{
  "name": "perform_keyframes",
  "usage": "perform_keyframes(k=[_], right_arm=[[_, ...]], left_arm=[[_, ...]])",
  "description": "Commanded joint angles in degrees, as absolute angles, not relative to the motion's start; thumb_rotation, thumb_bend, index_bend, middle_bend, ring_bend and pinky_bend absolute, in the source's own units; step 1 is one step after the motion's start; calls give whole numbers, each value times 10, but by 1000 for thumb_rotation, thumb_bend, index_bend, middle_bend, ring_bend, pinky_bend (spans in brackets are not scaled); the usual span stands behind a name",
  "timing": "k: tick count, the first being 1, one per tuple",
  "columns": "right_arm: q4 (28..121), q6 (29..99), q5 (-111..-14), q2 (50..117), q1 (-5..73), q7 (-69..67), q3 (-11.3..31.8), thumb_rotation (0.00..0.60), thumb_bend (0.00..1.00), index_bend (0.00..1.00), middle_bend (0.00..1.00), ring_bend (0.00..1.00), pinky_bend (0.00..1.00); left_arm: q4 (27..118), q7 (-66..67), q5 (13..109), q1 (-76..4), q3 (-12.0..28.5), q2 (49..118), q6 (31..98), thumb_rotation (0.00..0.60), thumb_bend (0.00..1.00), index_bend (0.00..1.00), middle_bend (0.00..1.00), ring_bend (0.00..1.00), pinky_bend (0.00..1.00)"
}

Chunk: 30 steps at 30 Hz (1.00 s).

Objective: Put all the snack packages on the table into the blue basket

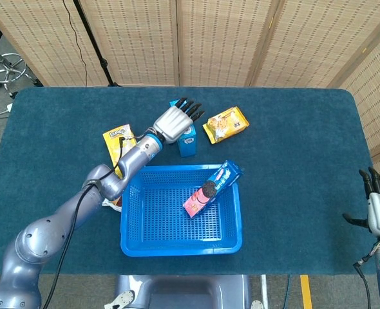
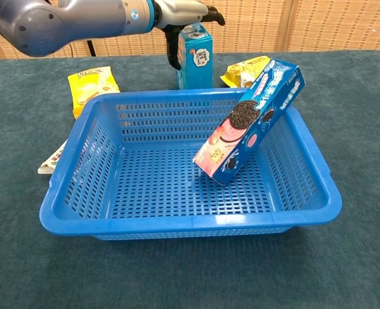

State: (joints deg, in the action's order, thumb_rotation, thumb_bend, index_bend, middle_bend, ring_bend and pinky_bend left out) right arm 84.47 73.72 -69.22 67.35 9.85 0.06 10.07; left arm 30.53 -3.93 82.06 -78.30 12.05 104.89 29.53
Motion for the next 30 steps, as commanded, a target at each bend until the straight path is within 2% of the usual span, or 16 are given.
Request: perform_keyframes(k=[1, 3, 4, 5, 7, 8, 10, 14, 16, 21, 23, 26, 30], right_arm=[[841, 734, -690, 674, 99, -1, 102, 600, 0, 0, 0, 0, 0], [840, 733, -689, 675, 100, -1, 102, 600, 0, 0, 0, 0, 0], [840, 733, -689, 675, 100, -2, 102, 600, 0, 0, 0, 0, 0], [839, 733, -689, 675, 100, -2, 102, 600, 0, 0, 0, 0, 0], [839, 732, -689, 675, 99, -3, 102, 600, 0, 0, 0, 0, 0], [839, 733, -690, 675, 99, -3, 102, 600, 0, 0, 0, 0, 0], [841, 734, -692, 674, 99, -3, 101, 600, 0, 0, 0, 0, 0], [845, 734, -696, 674, 99, -1, 99, 600, 0, 0, 0, 0, 0], [850, 736, -701, 673, 99, -1, 97, 600, 0, 0, 0, 0, 0], [857, 738, -708, 671, 98, -2, 94, 600, 0, 0, 0, 0, 0], [859, 739, -712, 671, 98, -1, 93, 600, 0, 0, 0, 0, 0], [863, 740, -719, 671, 98, 1, 89, 600, 0, 0, 0, 0, 0], [869, 743, -724, 671, 97, 3, 86, 600, 0, 0, 0, 0, 0]], left_arm=[[274, -41, 812, -797, 121, 1075, 283, 600, 320, 29, 32, 22, 43], [260, -42, 807, -799, 124, 1087, 288, 600, 418, 160, 152, 113, 150], [256, -43, 806, -800, 125, 1089, 289, 600, 461, 263, 247, 184, 221], [252, -45, 803, -800, 127, 1093, 293, 600, 511, 419, 382, 288, 305], [244, -47, 801, -800, 129, 1097, 301, 600, 571, 622, 561, 426, 410], [240, -46, 801, -799, 129, 1099, 308, 600, 591, 682, 613, 469, 439], [236, -47, 802, -796, 130, 1098, 332, 600, 611, 739, 662, 514, 469], [250, -50, 806, -785, 127, 1082, 365, 600, 625, 758, 675, 529, 479], [274, -53, 810, -771, 128, 1056, 403, 600, 626, 762, 677, 531, 481], [379, -55, 816, -739, 131, 983, 472, 600, 627, 766, 678, 533, 482], [437, -56, 822, -723, 132, 946, 504, 600, 627, 766, 678, 533, 483], [570, -57, 847, -685, 128, 857, 574, 600, 627, 766, 678, 533, 483], [713, -48, 873, -642, 120, 757, 627, 600, 627, 766, 678, 533, 483]])
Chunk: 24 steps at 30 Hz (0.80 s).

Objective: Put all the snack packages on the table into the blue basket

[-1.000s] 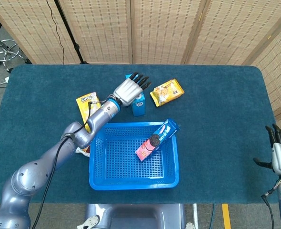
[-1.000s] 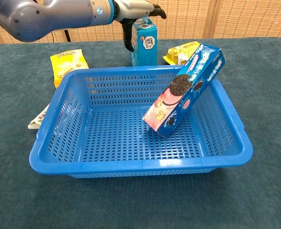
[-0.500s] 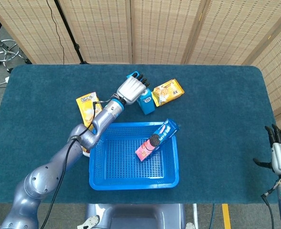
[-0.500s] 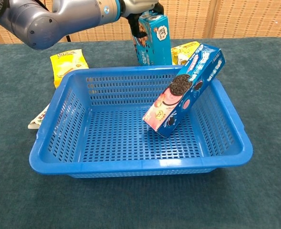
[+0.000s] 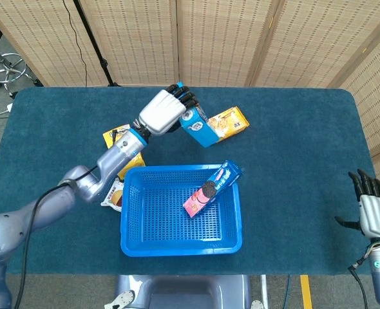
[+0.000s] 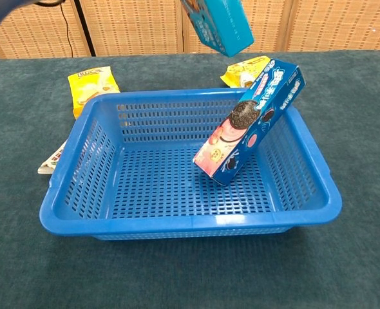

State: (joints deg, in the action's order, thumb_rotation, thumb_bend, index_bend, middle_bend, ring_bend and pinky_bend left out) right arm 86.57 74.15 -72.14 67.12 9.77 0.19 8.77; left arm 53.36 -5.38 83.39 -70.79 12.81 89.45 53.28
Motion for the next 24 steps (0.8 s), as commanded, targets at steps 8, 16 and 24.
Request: perform_keyframes(k=[8, 16, 24], right_arm=[[879, 747, -734, 672, 97, 12, 81, 600, 0, 0, 0, 0, 0], [884, 750, -735, 672, 98, 15, 81, 600, 0, 0, 0, 0, 0], [883, 749, -732, 670, 97, 10, 83, 600, 0, 0, 0, 0, 0]], left_arm=[[907, -56, 941, -581, 73, 616, 661, 600, 627, 766, 678, 533, 483], [990, -13, 1014, -564, 31, 571, 639, 600, 628, 764, 679, 530, 483], [1007, 14, 1043, -566, 6, 578, 590, 600, 632, 764, 679, 527, 483]])
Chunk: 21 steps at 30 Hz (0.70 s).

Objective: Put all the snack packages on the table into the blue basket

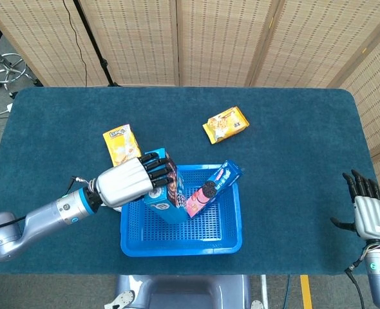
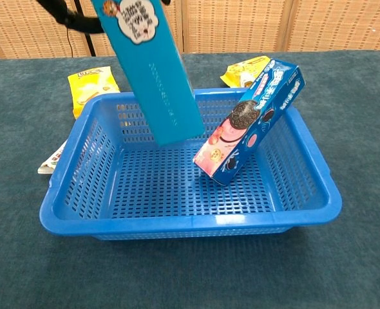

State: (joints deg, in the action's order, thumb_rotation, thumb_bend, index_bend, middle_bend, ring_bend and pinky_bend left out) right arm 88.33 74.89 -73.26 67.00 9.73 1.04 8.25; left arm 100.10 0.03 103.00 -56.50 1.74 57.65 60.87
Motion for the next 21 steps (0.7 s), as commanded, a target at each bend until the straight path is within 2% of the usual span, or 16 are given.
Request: perform_keyframes(k=[1, 6, 10, 12, 14, 15, 16, 17, 18, 19, 21], right_arm=[[883, 749, -731, 669, 97, 9, 83, 600, 0, 0, 0, 0, 0], [882, 747, -729, 670, 97, 10, 83, 600, 0, 0, 0, 0, 0], [882, 745, -727, 670, 98, 11, 83, 600, 0, 0, 0, 0, 0], [882, 744, -726, 670, 98, 12, 83, 600, 0, 0, 0, 0, 0], [882, 744, -725, 670, 98, 14, 83, 600, 0, 0, 0, 0, 0], [883, 743, -725, 670, 98, 14, 83, 600, 0, 0, 0, 0, 0], [883, 743, -724, 670, 98, 14, 82, 600, 0, 0, 0, 0, 0], [883, 743, -724, 670, 98, 14, 82, 600, 0, 0, 0, 0, 0], [883, 743, -724, 669, 98, 14, 82, 600, 0, 0, 0, 0, 0], [883, 742, -724, 669, 98, 14, 82, 600, 0, 0, 0, 0, 0], [882, 741, -724, 669, 99, 13, 82, 600, 0, 0, 0, 0, 0]], left_arm=[[1007, 19, 1046, -566, 4, 578, 587, 600, 634, 764, 679, 527, 483], [1004, 64, 1057, -573, -13, 584, 531, 600, 642, 764, 679, 522, 483], [987, 96, 1049, -577, -8, 613, 504, 600, 645, 766, 678, 515, 483], [981, 107, 1047, -579, -4, 628, 499, 600, 641, 759, 664, 491, 483], [977, 119, 1044, -581, -2, 638, 490, 600, 625, 718, 569, 392, 446], [976, 128, 1040, -583, 0, 643, 481, 600, 612, 660, 487, 323, 401], [976, 134, 1037, -585, 1, 646, 475, 600, 577, 447, 278, 172, 259], [976, 145, 1029, -586, 4, 650, 466, 600, 547, 267, 142, 81, 149], [977, 152, 1022, -586, 7, 653, 460, 600, 521, 138, 56, 28, 78], [982, 167, 1004, -587, 15, 656, 451, 600, 490, 19, 0, 0, 10], [994, 185, 965, -582, 45, 668, 462, 600, 452, 0, 0, 0, 0]])
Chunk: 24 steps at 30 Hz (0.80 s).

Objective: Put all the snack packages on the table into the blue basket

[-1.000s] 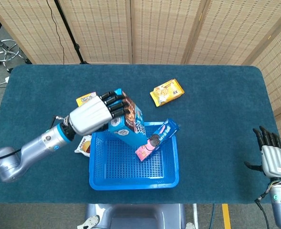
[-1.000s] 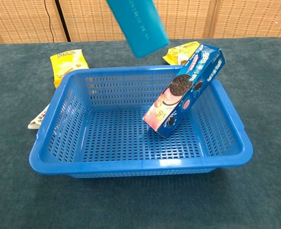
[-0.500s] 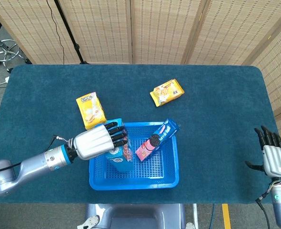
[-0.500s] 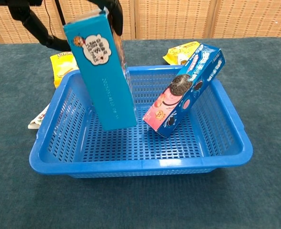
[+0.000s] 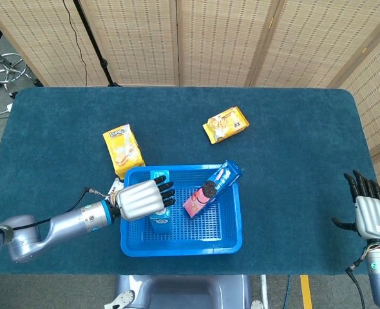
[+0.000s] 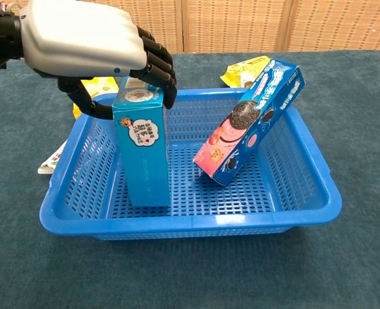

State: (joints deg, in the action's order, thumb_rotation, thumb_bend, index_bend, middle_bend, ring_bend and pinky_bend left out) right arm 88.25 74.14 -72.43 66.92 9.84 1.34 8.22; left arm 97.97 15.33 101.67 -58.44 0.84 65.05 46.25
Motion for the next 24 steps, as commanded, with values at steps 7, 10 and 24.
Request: perform_keyframes(k=[7, 10, 24], right_arm=[[881, 735, -725, 669, 100, 14, 79, 600, 0, 0, 0, 0, 0], [884, 735, -725, 667, 100, 11, 79, 600, 0, 0, 0, 0, 0], [885, 737, -726, 658, 96, -4, 80, 600, 0, 0, 0, 0, 0]], left_arm=[[1007, 226, 877, -591, 92, 709, 456, 600, 408, 0, 0, 0, 0], [1003, 240, 857, -597, 100, 723, 453, 600, 406, 0, 0, 0, 0], [963, 83, 825, -549, 126, 629, 496, 600, 98, 0, 0, 0, 0]])
